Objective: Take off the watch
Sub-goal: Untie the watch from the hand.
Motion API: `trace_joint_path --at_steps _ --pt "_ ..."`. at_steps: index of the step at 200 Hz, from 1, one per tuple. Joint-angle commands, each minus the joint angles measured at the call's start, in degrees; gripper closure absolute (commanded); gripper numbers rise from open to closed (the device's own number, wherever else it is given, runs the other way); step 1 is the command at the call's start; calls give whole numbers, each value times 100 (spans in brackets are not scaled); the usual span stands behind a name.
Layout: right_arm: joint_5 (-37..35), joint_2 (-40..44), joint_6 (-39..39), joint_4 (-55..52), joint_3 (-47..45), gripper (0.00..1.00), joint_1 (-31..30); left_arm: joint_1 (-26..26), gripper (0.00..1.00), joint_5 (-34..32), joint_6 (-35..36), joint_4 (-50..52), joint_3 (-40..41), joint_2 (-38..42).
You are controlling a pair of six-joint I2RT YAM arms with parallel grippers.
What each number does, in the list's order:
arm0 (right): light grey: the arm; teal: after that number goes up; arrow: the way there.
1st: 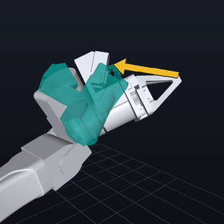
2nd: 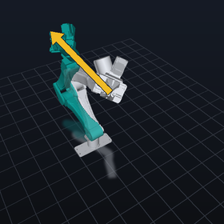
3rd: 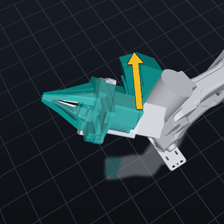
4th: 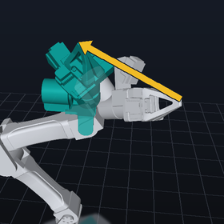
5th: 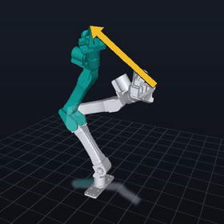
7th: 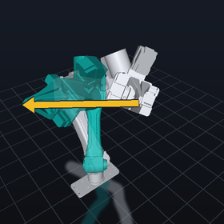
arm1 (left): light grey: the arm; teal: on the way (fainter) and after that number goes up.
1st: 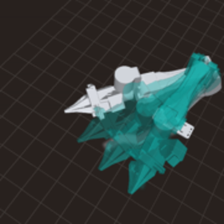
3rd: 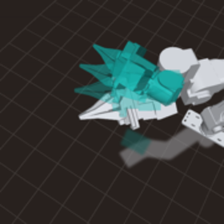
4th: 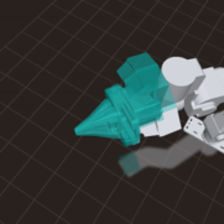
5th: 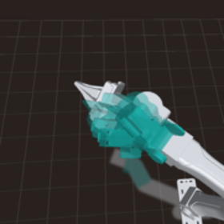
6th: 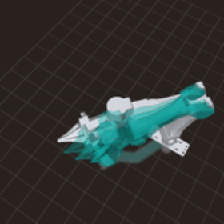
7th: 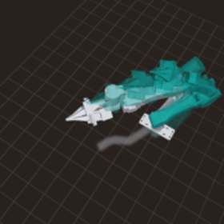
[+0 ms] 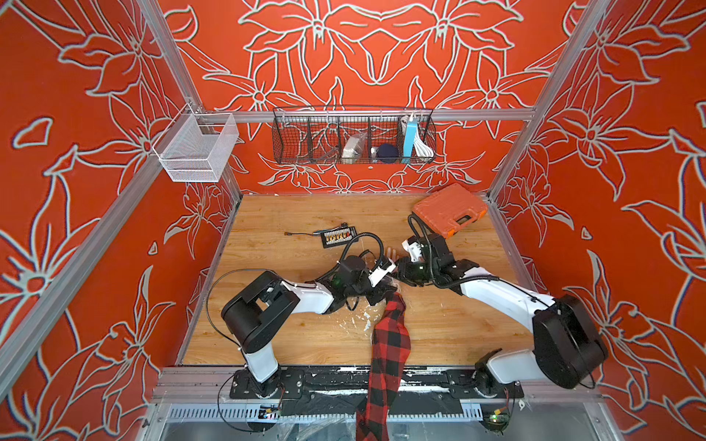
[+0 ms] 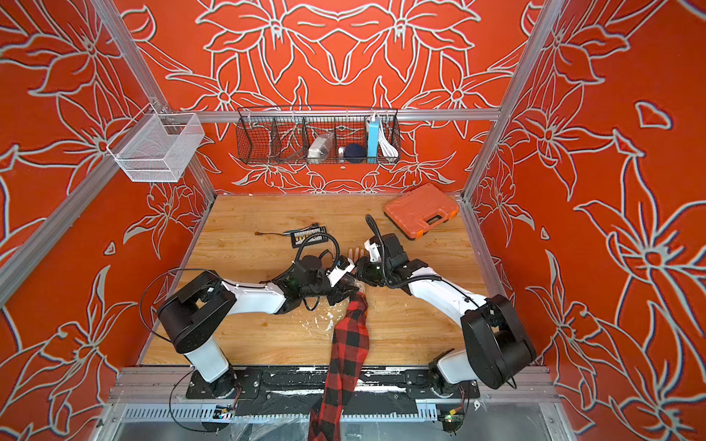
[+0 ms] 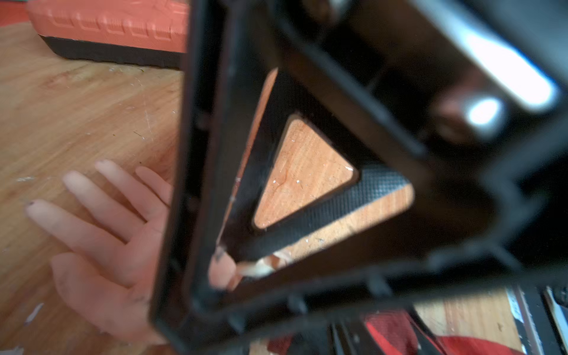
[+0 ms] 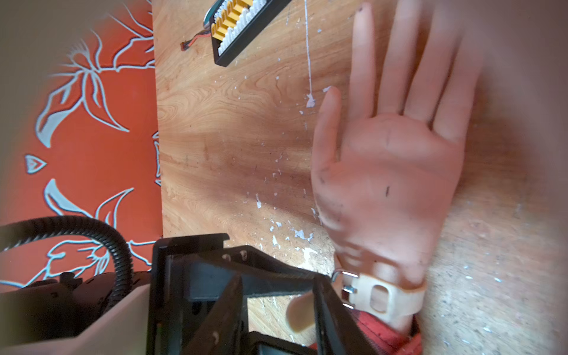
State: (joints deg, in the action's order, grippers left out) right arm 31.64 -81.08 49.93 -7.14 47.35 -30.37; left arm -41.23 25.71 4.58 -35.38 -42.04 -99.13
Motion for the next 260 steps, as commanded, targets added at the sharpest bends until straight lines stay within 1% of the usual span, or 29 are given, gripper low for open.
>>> trace_joint_path --at_steps 1,69,88,107,129,157,204,228,247,260 --pt "123 -31 112 133 28 60 14 -84 62 -269 -148 -23 -169 -145" --pt "224 -167 122 221 -24 60 16 -122 71 -769 -537 -140 -208 -278" --pt "238 -178 108 213 -24 60 14 -128 72 -946 -624 -143 -200 -254" --pt "242 -187 104 195 -16 60 14 -127 73 -954 -642 -156 -208 -231" --pt "204 -154 65 142 -2 60 20 -126 79 -976 -669 -123 -215 -182" --pt "185 -115 12 63 23 60 24 -125 83 -1092 -669 -22 -218 -120" --pt "-314 272 -195 -345 29 61 74 -126 91 -1132 -686 41 -219 -97" --pt "-522 442 -275 -512 -27 61 188 -122 97 -1150 -704 69 -225 -106" --pt "-597 485 -324 -567 -139 62 283 -122 96 -1214 -730 119 -251 -109" --pt "-559 454 -346 -561 -214 63 328 -122 93 -1307 -752 243 -315 -104"
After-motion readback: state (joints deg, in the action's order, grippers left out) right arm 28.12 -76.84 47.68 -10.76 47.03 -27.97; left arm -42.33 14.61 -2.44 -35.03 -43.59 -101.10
